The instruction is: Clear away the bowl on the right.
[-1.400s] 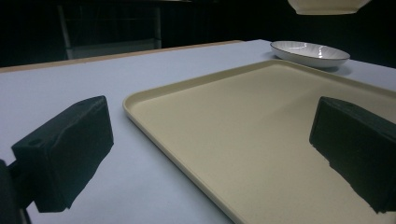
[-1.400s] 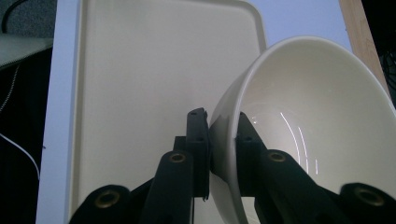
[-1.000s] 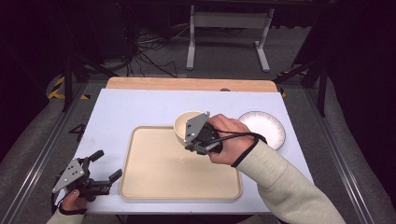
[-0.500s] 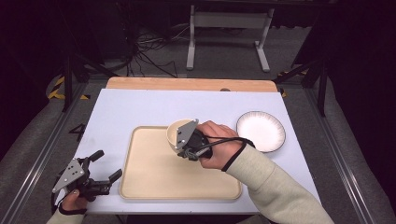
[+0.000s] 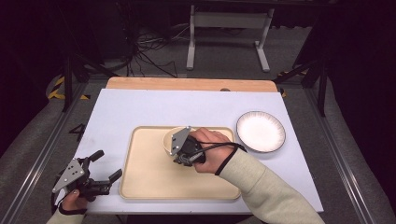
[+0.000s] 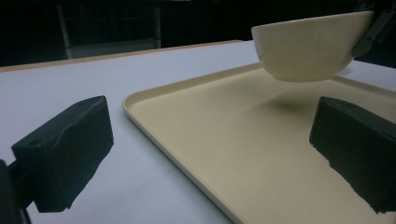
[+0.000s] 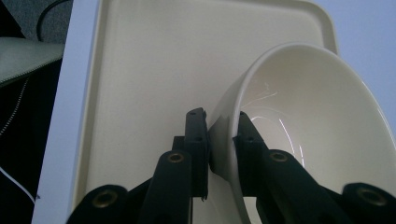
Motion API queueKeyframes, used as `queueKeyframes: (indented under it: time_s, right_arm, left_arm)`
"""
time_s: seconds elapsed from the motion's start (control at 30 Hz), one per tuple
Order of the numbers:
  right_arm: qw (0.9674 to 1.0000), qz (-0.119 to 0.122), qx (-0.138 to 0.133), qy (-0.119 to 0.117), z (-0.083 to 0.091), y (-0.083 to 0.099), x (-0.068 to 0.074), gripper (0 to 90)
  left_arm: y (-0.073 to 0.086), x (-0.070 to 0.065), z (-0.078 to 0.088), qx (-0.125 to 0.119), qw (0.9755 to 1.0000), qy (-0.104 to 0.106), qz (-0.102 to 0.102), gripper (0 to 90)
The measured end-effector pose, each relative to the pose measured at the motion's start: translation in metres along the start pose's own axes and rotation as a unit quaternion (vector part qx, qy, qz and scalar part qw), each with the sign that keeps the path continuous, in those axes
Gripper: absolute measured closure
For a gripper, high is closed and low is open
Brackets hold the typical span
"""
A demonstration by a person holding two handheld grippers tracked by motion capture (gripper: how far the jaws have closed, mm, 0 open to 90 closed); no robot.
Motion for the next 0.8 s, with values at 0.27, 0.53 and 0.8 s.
queueKeyframes:
  time_s: [0.27, 0.53, 0.8]
  right_arm:
    - [1.0000, -0.003, -0.001, -0.007, -0.013, 0.002, 0.003, 79.4]
    - [0.9999, -0.007, 0.001, -0.014, -0.022, 0.005, 0.007, 79.1]
    - [0.9999, -0.007, 0.004, -0.014, -0.027, 0.008, 0.009, 77.8]
  left_arm:
    - [0.000, 0.000, 0.000, 0.000, 1.0000, 0.000, 0.000, 0.2]
    - [0.000, 0.000, 0.000, 0.000, 1.0000, 0.000, 0.000, 0.2]
    - [0.000, 0.000, 0.000, 0.000, 1.0000, 0.000, 0.000, 0.2]
Point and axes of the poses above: each handheld gripper's, and its own axes: z roughly backward along the jaws, y roughly out of its underside, x roughly to its left, the point moved 9 cm from there along -z, roughly forward along the jaws, and after that the axes turned 7 degrees about z, right-handed, at the moved point
